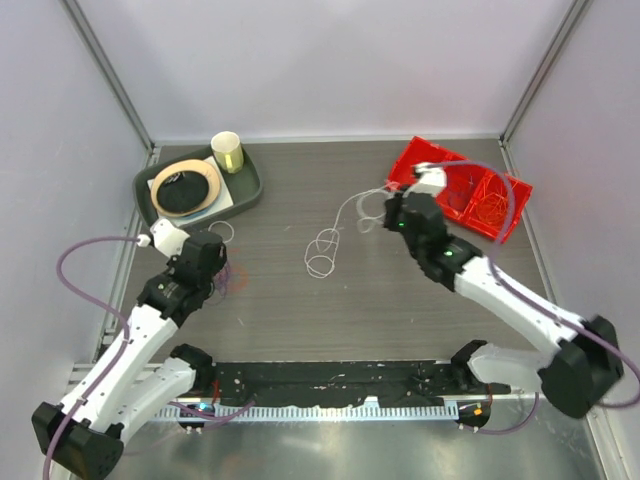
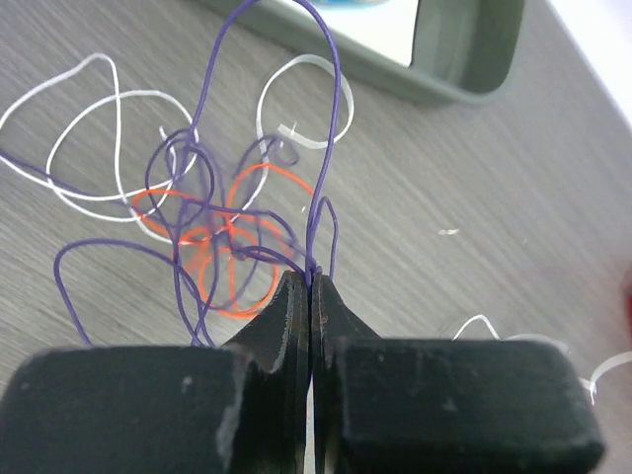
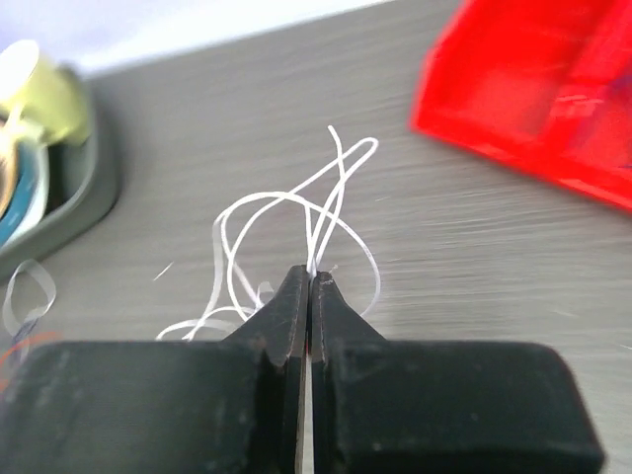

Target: Untangle the cables

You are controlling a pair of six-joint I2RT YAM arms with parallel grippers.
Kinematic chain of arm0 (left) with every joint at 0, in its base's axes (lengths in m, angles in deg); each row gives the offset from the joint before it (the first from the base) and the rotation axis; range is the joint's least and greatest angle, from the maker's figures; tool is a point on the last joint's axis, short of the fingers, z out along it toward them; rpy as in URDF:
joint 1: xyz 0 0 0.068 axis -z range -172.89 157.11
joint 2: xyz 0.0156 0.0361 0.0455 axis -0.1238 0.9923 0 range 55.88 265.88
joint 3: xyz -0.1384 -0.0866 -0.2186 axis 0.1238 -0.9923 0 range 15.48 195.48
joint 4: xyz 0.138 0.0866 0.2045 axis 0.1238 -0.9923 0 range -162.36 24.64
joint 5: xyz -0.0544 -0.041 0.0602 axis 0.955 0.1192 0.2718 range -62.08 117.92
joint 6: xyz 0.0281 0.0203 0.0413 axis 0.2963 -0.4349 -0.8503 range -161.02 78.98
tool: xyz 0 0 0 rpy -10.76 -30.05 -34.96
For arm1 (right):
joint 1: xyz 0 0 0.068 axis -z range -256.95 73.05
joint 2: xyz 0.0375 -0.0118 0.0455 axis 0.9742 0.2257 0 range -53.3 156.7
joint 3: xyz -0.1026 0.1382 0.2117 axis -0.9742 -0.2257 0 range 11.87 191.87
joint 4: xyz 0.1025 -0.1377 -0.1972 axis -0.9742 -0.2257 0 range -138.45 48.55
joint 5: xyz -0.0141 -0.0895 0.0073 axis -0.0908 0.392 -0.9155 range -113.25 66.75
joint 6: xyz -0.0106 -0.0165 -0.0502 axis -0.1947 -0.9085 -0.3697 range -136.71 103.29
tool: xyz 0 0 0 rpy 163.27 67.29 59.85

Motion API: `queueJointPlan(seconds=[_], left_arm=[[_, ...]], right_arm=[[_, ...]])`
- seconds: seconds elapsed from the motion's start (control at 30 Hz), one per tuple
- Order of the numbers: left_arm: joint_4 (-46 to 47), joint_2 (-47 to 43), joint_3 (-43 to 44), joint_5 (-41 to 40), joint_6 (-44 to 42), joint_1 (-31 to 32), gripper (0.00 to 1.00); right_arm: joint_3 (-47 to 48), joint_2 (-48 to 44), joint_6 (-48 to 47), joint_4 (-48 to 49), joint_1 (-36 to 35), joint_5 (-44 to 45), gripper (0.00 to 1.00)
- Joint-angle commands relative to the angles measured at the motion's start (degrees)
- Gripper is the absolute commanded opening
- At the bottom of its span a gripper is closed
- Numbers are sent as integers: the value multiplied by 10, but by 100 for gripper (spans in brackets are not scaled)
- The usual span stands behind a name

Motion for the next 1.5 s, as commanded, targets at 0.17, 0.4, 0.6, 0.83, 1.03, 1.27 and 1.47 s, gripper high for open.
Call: queueJointPlan(seconds=[0.17, 0.4, 0.6, 0.83, 1.03, 1.27, 1.47], left_arm=[[-15, 23, 71, -57, -7, -8, 0], [122, 25, 34, 164, -154, -8, 60], [248, 46, 2, 455, -224, -7, 100], [417, 60, -19, 664, -236, 32, 100], [450, 128, 25, 628, -236, 92, 100], [420, 227, 101, 575, -251, 125, 80], [415, 244, 113, 506, -235, 127, 48]], right_arm=[[-38, -231, -62, -128, 113, 64, 1], [22, -238, -84, -132, 113, -80, 1], [44, -212, -93, -103, 113, -283, 1], [46, -162, -93, -79, 113, -438, 1], [32, -123, -89, -67, 113, -502, 1], [20, -119, -87, -59, 112, -541, 1], [14, -126, -98, -73, 112, -550, 1]])
